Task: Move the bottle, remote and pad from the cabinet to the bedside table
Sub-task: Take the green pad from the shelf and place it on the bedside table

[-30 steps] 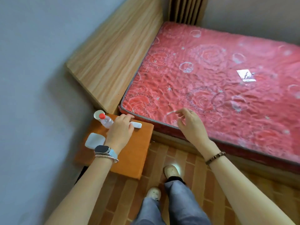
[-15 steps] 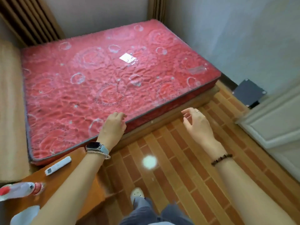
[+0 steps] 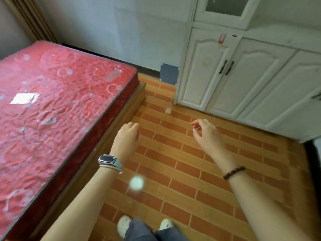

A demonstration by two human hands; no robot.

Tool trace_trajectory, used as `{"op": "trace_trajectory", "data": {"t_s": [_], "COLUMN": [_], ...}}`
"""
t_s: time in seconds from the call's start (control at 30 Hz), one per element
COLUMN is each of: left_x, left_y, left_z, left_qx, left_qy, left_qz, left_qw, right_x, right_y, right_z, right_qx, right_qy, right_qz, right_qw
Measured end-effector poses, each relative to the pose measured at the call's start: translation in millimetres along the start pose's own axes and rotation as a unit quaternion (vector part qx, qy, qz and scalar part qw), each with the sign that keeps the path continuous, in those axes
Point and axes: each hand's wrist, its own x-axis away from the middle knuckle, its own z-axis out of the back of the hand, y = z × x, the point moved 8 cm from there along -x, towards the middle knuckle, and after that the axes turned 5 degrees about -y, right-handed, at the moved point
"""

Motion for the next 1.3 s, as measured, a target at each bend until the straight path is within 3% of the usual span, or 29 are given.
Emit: {"op": "trace_trajectory", "data": {"t_s": [0.5, 1.0, 1.3], "left_x": [-56.9, -206.5, -246.6], "left_y": [273.4, 494.3, 631.1], "left_z": [-115.9, -151.6, -173.6], "left_qx": [0.025, 0.066, 0.079], "left_qy": [-0.099, -0.081, -0.062], "left_qz": [-0.281, -0.409, -0.486], "left_qw": [0.954, 0.906, 0.868], "right_x": [162.0, 113.1, 128.6], "right_y": [204.2, 344.1, 426.6], "right_z": [130.2, 269.9, 349.2], "right_qx": [0.019, 0.043, 0.057], "right_qy": [0.124, 0.221, 0.290], "right_qz": [-0.229, -0.290, -0.325], "right_qw": [0.965, 0.930, 0.898]}}
